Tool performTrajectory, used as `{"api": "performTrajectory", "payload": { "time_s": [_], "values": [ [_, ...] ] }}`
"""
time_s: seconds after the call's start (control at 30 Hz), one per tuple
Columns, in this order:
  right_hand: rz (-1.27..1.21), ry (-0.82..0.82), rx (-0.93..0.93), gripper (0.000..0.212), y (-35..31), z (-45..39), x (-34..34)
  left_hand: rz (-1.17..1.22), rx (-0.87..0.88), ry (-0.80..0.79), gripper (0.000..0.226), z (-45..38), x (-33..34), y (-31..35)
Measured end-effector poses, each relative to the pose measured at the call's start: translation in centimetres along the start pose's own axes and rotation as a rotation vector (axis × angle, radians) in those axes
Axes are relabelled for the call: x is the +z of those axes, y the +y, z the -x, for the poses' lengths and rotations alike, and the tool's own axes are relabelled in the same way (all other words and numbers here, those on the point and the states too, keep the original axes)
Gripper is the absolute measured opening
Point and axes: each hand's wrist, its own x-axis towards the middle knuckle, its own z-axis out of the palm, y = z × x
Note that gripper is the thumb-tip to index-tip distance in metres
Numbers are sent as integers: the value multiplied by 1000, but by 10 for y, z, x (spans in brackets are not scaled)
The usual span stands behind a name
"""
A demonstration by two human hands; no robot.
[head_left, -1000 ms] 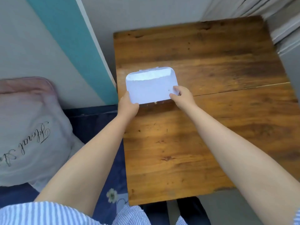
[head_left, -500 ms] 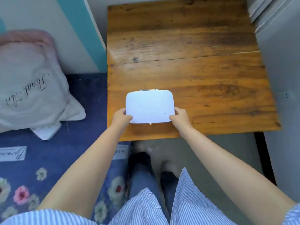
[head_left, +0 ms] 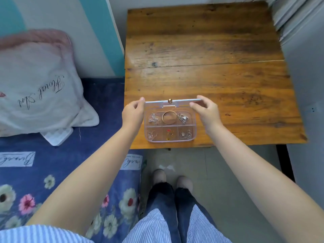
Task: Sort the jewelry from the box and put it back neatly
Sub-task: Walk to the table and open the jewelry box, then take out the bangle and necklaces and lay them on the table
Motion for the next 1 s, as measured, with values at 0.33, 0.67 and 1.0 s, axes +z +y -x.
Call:
{"api": "performTrajectory", "payload": {
  "time_s": [0.33,0.67,1.0],
  "values": [
    [596,-37,52,21,6,-87,39,-737,262,-280,27,-48,11,-34],
    [941,-215,-538,26,43,-13,36,-1338,377,-561,20,-13,18,-55],
    [1293,-497,-577,27,59,-33,46,-1494,211,-623,30,-15,55,-49]
  ]
}}
